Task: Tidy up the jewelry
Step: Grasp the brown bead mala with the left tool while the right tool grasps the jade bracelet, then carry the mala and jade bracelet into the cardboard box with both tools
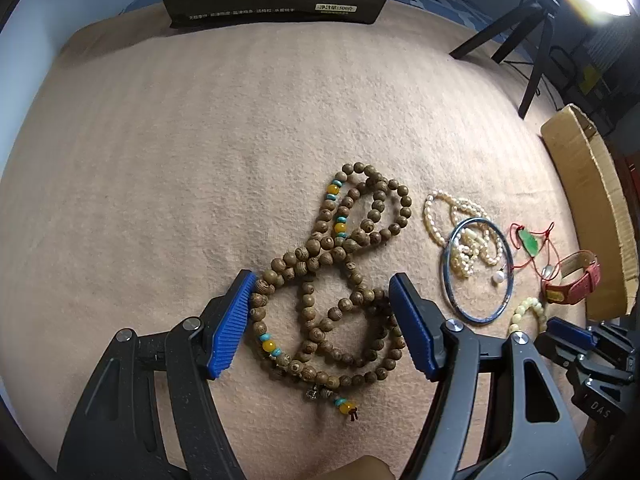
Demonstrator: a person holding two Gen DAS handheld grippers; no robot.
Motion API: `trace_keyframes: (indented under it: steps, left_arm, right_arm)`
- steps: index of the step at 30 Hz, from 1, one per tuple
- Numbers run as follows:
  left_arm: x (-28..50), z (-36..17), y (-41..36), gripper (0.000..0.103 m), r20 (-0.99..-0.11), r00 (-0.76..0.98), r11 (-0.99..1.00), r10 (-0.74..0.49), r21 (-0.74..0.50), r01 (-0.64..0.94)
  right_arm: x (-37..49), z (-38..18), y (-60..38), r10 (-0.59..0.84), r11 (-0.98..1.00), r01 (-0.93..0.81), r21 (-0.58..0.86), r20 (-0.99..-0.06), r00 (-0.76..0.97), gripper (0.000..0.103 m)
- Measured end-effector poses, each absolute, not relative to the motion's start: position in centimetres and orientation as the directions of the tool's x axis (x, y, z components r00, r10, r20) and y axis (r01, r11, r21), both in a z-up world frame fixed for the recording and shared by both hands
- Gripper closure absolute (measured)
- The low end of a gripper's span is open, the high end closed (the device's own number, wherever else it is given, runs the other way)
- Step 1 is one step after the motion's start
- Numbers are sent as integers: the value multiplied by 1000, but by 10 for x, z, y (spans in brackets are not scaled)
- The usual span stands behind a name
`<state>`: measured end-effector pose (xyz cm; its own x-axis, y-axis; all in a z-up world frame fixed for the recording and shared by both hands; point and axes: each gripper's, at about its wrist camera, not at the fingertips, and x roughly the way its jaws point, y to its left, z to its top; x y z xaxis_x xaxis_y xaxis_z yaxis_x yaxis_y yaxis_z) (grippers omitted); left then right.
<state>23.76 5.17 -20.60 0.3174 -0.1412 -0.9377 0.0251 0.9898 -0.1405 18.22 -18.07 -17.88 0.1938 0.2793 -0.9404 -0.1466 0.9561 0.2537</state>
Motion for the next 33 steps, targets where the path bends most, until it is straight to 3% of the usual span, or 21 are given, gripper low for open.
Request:
trace_keyframes:
  steps: [2, 5, 7, 11, 33]
  left_arm:
    - [237, -207, 48, 40, -937, 321, 990, -137, -136, 26]
    - [239, -207, 44, 56, -935, 329, 991, -134, -132, 29]
    - [240, -208, 44, 75, -934, 332, 991, -133, -135, 19]
    - [241, -206, 48, 91, -929, 336, 987, -155, -164, 2]
    - [203, -126, 56, 92, -847, 470, 964, -249, -264, 34]
  right_arm:
    - [183, -180, -178, 272, 958, -151, 245, -942, 197, 81]
    - [187, -181, -171, 256, 961, -165, 224, -944, 209, 89]
    - [188, -181, -167, 259, 959, -174, 224, -943, 211, 95]
    - [188, -181, -160, 264, 955, -198, 222, -939, 219, 97]
    - [166, -115, -181, 408, 904, -289, 314, -836, 366, 97]
